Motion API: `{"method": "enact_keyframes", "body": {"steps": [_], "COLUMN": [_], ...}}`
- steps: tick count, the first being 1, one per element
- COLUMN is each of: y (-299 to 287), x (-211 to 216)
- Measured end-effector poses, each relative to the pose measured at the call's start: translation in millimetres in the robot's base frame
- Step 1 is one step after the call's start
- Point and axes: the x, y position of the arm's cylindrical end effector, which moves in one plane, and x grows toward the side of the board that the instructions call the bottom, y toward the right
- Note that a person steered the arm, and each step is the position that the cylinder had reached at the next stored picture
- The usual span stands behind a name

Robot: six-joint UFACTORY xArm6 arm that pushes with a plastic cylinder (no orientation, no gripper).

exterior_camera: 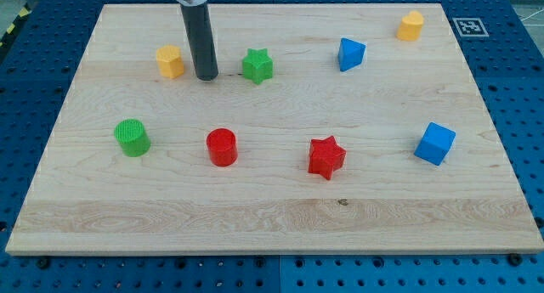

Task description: Push the yellow hexagon towards top center

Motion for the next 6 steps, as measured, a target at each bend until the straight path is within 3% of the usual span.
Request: {"method": "enact_keyframes", "body": {"steps": [2,3,4,6], "y": [-82,-95,-59,-11], "x": [24,21,-22,-41]}}
